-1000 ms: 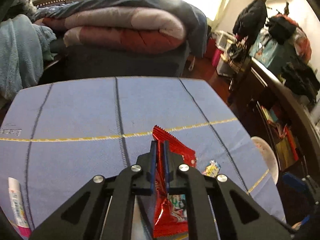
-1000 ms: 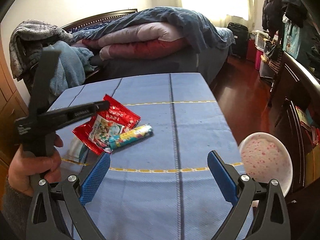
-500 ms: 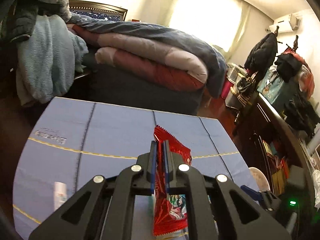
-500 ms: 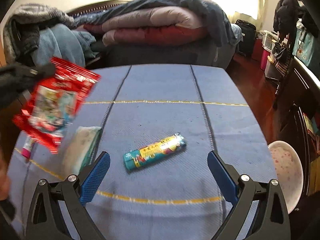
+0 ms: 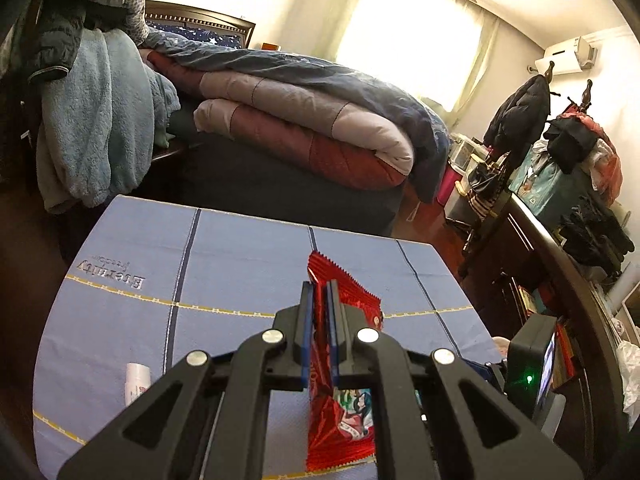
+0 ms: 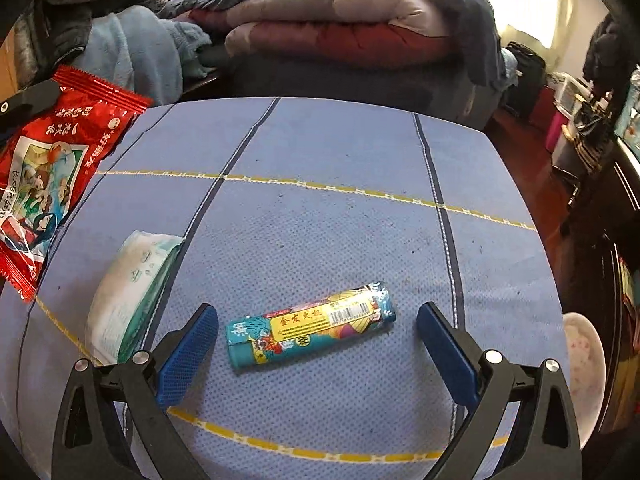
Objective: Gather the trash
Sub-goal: 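Grasp the teal candy stick with the right tool, then carry the snack bag and candy stick over the wastebasket and open both tools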
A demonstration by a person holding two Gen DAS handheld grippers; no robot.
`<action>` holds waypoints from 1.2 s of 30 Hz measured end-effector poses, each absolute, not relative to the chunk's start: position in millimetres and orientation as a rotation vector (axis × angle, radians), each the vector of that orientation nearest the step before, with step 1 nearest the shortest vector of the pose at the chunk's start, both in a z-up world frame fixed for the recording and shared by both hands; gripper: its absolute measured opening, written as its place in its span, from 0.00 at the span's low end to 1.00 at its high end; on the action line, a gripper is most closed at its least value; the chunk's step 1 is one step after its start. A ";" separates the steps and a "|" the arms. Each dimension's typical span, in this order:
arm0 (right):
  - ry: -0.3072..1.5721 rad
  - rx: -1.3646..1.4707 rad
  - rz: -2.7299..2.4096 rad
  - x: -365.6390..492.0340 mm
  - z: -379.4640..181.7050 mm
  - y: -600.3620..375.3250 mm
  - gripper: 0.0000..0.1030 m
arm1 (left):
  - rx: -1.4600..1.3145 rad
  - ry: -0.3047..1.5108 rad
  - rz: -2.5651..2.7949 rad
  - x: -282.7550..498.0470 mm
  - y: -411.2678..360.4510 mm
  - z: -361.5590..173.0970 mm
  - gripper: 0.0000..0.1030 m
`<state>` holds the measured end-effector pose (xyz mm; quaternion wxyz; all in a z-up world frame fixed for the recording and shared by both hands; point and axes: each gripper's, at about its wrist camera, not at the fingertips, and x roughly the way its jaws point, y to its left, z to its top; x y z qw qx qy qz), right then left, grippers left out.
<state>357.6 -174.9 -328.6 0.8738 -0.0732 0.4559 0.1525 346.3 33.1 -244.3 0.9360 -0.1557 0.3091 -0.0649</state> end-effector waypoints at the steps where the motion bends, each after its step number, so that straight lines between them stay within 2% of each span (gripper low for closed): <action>1: 0.954 -0.151 0.323 357.6 -328.7 -175.6 0.95 | -0.319 0.632 -0.135 346.4 33.1 -244.4 0.08; 4: 0.947 -0.149 0.328 354.5 -325.8 -179.5 0.79 | -0.318 0.633 -0.141 345.8 30.9 -244.1 0.08; 22: 0.916 -0.068 0.339 321.8 -300.3 -206.1 0.79 | -0.283 0.624 -0.170 334.2 6.4 -227.1 0.08; 36: 0.859 0.014 0.275 280.9 -275.3 -275.7 0.79 | -0.212 0.612 -0.275 321.1 -70.2 -203.2 0.08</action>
